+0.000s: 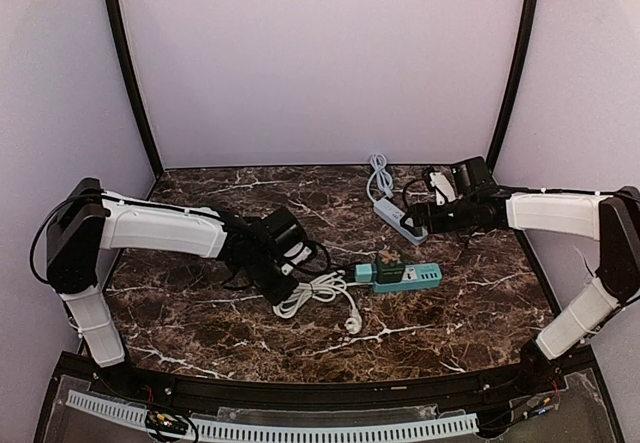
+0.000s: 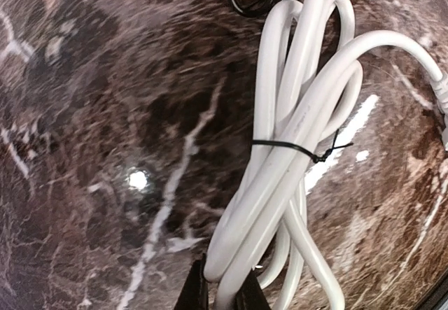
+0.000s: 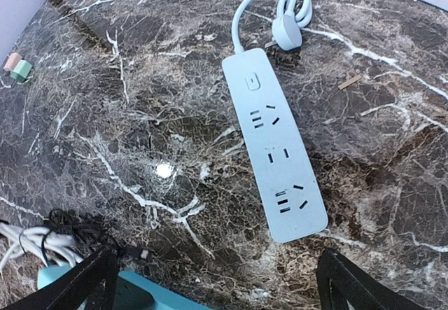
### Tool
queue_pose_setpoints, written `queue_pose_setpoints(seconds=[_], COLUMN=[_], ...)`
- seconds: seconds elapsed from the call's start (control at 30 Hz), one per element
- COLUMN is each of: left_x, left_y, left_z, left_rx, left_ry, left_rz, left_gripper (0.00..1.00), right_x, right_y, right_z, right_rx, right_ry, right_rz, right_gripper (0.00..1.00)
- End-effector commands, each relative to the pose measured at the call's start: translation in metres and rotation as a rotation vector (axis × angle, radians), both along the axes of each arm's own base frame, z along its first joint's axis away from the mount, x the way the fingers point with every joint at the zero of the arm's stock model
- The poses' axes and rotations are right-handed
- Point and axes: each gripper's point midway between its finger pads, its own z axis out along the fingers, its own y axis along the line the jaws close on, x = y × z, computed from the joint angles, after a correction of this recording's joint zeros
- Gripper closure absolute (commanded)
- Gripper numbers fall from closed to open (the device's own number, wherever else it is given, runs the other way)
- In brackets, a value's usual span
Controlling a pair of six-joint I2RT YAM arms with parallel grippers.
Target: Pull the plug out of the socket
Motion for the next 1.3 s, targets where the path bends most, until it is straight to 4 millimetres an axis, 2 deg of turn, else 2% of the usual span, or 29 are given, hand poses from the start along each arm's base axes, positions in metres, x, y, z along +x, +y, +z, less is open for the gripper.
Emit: queue_pose_setpoints(seconds=[0.0, 0.13, 0.27, 0.37, 0.43, 0.53, 0.67, 0.8, 0.97, 1.13, 1.27], left_x=[0.005, 0.018, 0.028, 0.031, 0.031, 0.031, 0.035, 0.041, 0.048, 0.048, 0.042], left_y=[0.067, 0.095, 0.098, 0.098, 0.097, 0.094, 0.083, 0.067, 0.055, 0.042, 0.031], left_z=[0.001, 0.006, 0.012, 0.015, 0.016, 0.021, 0.045, 0.068, 0.084, 0.092, 0.095], left_rx=[0.194, 0.265, 0.221, 0.207, 0.197, 0.169, 0.086, -0.016, -0.093, -0.192, -0.266], left_ry=[-0.001, -0.026, -0.026, -0.020, -0.016, -0.015, -0.056, -0.090, -0.123, -0.130, -0.117], left_rz=[0.100, 0.122, 0.140, 0.147, 0.148, 0.146, 0.127, 0.118, 0.132, 0.131, 0.096], left_gripper=[0.99, 0.97, 0.90, 0.82, 0.74, 0.57, 0.36, 0.23, 0.18, 0.17, 0.16], right_x=[-0.004, -0.006, -0.010, -0.012, -0.014, -0.017, -0.017, -0.004, 0.019, 0.020, 0.010], right_y=[0.009, 0.016, 0.026, 0.037, 0.039, 0.041, 0.040, 0.046, 0.054, 0.069, 0.079], right_z=[-0.020, -0.039, -0.057, -0.062, -0.061, -0.051, -0.038, -0.034, -0.042, -0.064, -0.078], right_rx=[0.037, 0.057, 0.092, 0.134, 0.145, 0.155, 0.132, 0.133, 0.139, 0.136, 0.136], right_ry=[0.035, 0.081, 0.130, 0.136, 0.129, 0.090, 0.036, 0.038, 0.082, 0.168, 0.219], right_rz=[0.029, 0.054, 0.093, 0.145, 0.169, 0.202, 0.234, 0.229, 0.194, 0.240, 0.272], right_gripper=[0.02, 0.04, 0.06, 0.09, 0.10, 0.10, 0.10, 0.10, 0.16, 0.22, 0.31])
